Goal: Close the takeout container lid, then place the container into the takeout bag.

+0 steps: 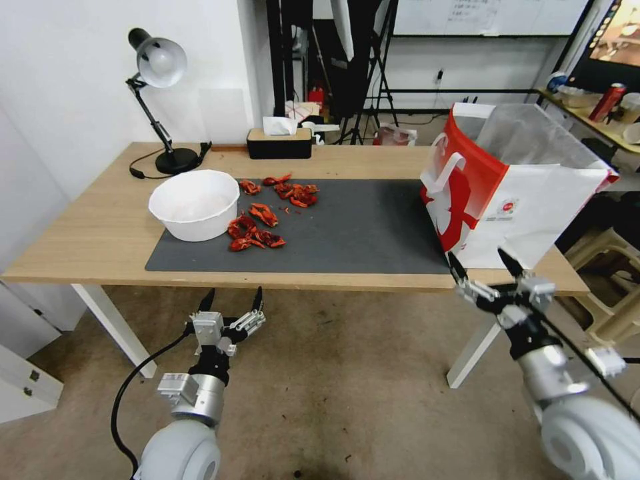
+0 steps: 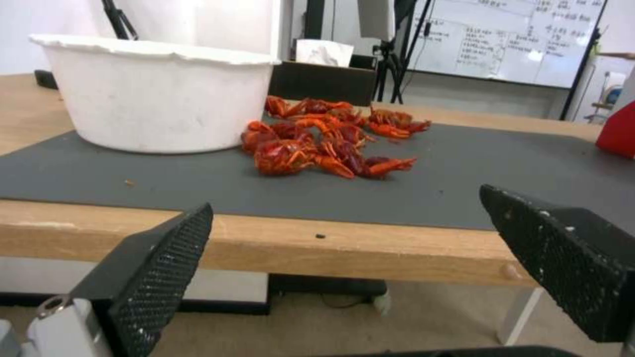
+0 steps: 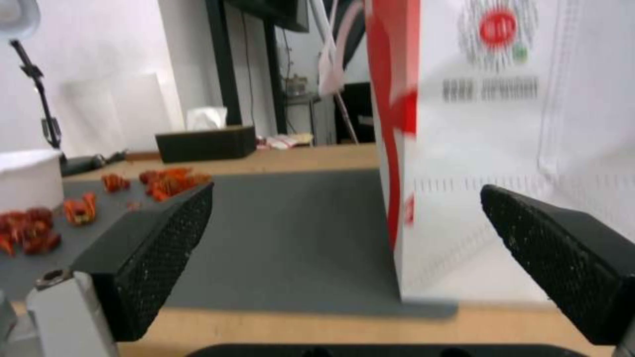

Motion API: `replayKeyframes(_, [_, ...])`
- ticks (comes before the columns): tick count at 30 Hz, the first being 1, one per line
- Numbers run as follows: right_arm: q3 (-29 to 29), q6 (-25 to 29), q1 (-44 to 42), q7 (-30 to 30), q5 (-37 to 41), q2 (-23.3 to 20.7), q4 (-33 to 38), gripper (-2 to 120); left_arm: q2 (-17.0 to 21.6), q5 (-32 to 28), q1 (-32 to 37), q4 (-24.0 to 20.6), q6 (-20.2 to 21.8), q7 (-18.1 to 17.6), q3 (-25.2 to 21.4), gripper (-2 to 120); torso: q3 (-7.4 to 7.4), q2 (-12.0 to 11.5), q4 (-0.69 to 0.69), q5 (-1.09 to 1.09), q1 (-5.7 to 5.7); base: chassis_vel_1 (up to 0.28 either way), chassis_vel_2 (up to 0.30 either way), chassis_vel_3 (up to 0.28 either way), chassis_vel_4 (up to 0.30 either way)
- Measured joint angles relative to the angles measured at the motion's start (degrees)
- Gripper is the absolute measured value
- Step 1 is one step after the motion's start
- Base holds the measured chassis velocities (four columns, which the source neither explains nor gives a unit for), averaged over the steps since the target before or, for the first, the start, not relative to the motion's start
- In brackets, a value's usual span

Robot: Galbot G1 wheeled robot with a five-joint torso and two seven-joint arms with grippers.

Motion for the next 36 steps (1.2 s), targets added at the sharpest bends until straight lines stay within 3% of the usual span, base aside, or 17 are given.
replayKeyframes(17, [-5.2, 4.2, 0.8, 1.9, -6.5, 4.5, -5.9, 100, -0.4, 2.6, 0.8, 1.5, -4.0, -0.2, 0.7, 100, 0.00, 0.0, 0.01, 0.00, 0.00, 0.000, 0.000, 0.000, 0.000])
replayKeyframes(36, [-5.8, 4.2, 1.2, 2.3, -6.2, 4.8, -7.0, 100, -0.7, 2.7, 0.7, 2.4, -4.6, 0.0, 0.7, 100, 0.00, 0.0, 0.01, 0.00, 0.01, 0.000, 0.000, 0.000, 0.000])
